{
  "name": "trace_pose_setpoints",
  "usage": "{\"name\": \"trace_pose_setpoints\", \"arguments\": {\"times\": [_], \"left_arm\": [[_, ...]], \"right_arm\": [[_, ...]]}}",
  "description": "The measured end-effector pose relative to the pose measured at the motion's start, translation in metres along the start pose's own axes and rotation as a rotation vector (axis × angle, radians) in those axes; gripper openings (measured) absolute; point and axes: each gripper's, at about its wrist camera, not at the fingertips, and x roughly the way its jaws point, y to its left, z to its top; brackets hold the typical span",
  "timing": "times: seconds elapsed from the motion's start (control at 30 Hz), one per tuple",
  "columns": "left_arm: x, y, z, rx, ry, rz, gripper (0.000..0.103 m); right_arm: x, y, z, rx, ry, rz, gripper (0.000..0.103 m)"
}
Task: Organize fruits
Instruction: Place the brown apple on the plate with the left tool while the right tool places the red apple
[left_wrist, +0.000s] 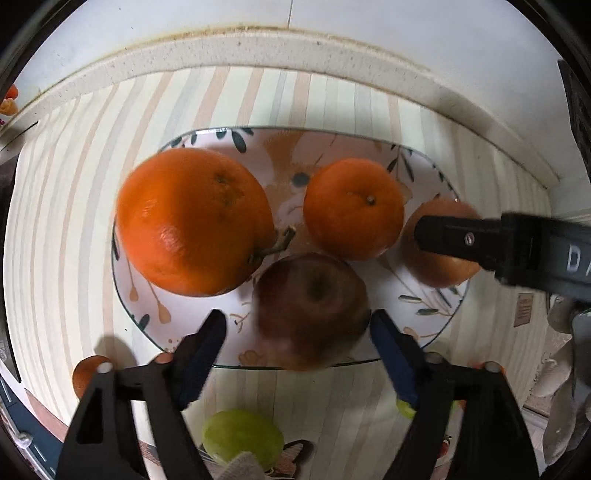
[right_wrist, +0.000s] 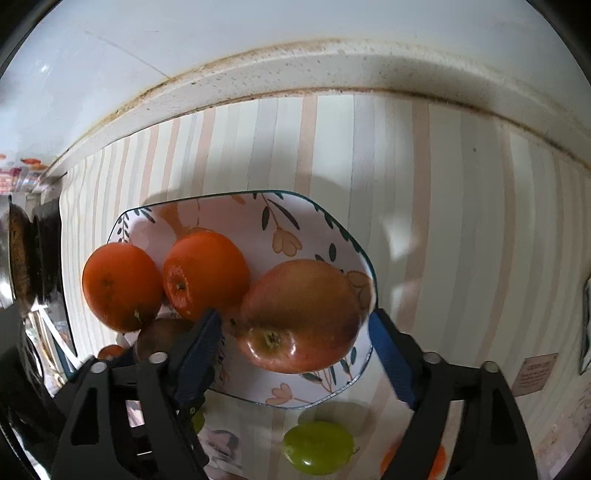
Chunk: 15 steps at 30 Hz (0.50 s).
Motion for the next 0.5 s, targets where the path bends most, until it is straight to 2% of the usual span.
{"name": "trace_pose_setpoints", "arguments": {"times": [0.23, 0.5], "left_arm": [[-0.036, 0.015, -0.015, -0.024, -0.068, 0.016, 0.083], [-0.073, 0.03, -0.046, -0.053, -0.144, 0.082, 0.083]], "right_arm": [[-0.033, 0.005, -0.021, -0.034, -0.068, -0.018, 0.088], [-0.067, 0.008, -0.077, -0.052, -0.186, -0.053, 0.088]]}}
